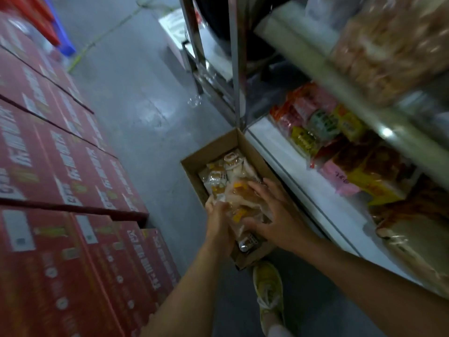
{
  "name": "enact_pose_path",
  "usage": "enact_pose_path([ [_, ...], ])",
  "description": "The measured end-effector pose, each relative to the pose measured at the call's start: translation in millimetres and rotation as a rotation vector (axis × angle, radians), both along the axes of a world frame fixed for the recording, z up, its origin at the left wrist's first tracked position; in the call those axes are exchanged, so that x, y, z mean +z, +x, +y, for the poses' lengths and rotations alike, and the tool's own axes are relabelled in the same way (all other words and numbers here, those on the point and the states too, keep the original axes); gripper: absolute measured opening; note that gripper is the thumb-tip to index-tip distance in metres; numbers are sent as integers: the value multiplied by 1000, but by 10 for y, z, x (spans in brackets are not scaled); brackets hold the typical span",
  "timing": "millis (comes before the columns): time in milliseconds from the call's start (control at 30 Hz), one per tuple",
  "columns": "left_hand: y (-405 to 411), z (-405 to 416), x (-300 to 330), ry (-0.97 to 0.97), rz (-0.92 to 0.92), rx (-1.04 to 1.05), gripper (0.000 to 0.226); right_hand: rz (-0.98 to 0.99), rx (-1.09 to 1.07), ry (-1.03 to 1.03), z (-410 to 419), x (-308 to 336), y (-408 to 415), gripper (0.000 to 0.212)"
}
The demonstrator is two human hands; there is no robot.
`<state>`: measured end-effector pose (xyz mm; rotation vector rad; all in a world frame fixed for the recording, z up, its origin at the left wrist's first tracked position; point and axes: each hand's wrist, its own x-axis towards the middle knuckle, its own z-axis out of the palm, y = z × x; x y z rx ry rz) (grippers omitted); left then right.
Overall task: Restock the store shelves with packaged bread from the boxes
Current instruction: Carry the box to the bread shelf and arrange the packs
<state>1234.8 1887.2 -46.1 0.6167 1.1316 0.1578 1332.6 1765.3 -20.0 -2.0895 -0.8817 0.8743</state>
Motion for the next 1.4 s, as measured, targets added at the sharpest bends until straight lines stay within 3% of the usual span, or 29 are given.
enact_pose_path([
  [100, -77, -94, 706, -27, -188, -44, 60, 40, -7, 94, -52, 561, -78, 54],
  [200, -220, -180, 1281, -36, -331, -172, 84, -86, -3, 116, -139, 1066, -141, 39],
  [300, -328, -312, 1772, 97, -386, -206, 88, -172, 18, 134, -209, 1593, -283, 44],
  [433, -426, -483, 2398, 126, -409, -150, 57, -115, 19, 211, -385, 2294, -556, 48],
  [533, -551, -584, 2834, 141, -398, -130, 53, -35, -178, 332, -527, 2756, -672, 48],
  [633, -651, -692, 3297, 181, -445, -259, 35, 129, -374, 348, -644, 3268, -647, 56],
  [733, -708, -770, 3732, 284, -464, -350, 42, 322, -354, 314, -861, 3786, -546, 49],
  [833, -730, -903, 4116, 468, -460, -433, 53, 242, -249, 200, -1130, 4248, -507, 48],
  [967, -722, -1108, 4614, 602, -476, -538, 42, 218, -232, 148, -1452, 4836, -630, 37],
  [1100, -655, -1366, 5117, 685, -543, -710, 49, 259, -310, 107, -1816, 5263, -688, 52],
  [1167, -603, -1521, 5314, 676, -546, -758, 46, 339, -365, 193, -1984, 5383, -697, 50],
  [1300, -451, -1838, 5619, 517, -659, -729, 61, 438, -595, 526, -2248, 5642, -728, 17],
  [1400, -408, -2087, 5876, 458, -729, -682, 68, 483, -711, 701, -2462, 5845, -723, 18],
])
